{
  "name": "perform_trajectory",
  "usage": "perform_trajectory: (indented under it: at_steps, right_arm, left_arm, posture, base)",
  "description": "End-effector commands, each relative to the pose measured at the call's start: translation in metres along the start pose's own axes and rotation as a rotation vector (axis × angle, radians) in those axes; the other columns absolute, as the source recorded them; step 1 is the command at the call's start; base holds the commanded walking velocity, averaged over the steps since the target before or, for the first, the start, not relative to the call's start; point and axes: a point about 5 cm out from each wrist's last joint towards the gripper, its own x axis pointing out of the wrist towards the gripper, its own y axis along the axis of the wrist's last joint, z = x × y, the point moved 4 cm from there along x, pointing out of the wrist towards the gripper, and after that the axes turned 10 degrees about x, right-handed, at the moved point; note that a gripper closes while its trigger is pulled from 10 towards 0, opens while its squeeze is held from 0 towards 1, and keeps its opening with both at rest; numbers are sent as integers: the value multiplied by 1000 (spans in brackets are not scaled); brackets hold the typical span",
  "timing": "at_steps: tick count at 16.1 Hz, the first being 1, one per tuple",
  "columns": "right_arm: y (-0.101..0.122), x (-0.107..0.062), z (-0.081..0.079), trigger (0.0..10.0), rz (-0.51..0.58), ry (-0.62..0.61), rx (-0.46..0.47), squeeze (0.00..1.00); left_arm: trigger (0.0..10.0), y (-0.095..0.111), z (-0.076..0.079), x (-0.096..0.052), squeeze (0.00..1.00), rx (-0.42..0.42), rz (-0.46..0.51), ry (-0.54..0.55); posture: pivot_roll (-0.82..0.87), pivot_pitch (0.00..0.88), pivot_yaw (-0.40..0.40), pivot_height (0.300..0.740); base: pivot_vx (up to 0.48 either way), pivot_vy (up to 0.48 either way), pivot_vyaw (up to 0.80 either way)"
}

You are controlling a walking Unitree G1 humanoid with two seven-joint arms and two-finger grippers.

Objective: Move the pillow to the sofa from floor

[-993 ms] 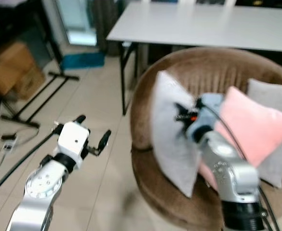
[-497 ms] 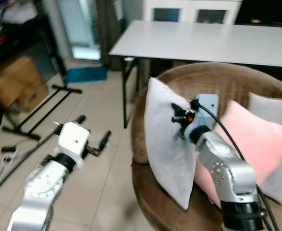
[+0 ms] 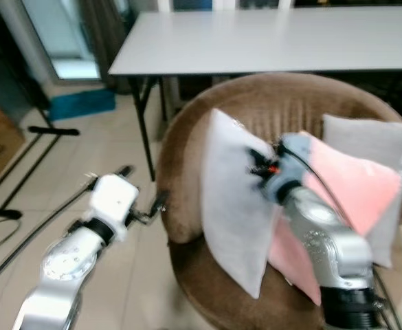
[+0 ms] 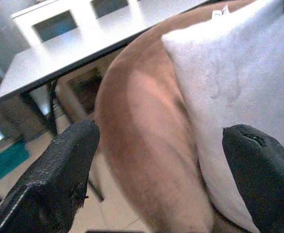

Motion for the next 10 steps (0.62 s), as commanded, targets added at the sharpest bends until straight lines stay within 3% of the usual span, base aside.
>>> perform_trajectory:
  at_steps: [1, 4, 7, 10]
  right_arm:
    - [11, 4, -24, 10000, 48, 85, 8, 0]
    - [12, 14, -25, 10000, 53, 77, 32, 0]
    - [15, 36, -20, 10000, 33, 67, 43, 0]
    - [4, 66, -2, 10000, -16, 6, 100, 0]
  left_arm:
    - [10000, -10, -1, -6, 204, 7, -46, -30]
    - [10000, -15, 4, -8, 204, 3, -64, -101]
    - [10000, -18, 11, -8, 200, 12, -79, -214]
    - [10000, -18, 14, -8, 204, 12, -82, -269]
  posture:
    - [4, 0, 40, 740]
    - [9, 0, 42, 740]
    - [21, 0, 41, 740]
    - [24, 0, 47, 740]
  base:
    - [0, 0, 0]
    - [0, 0, 0]
    - [0, 0, 0]
    - [0, 0, 0]
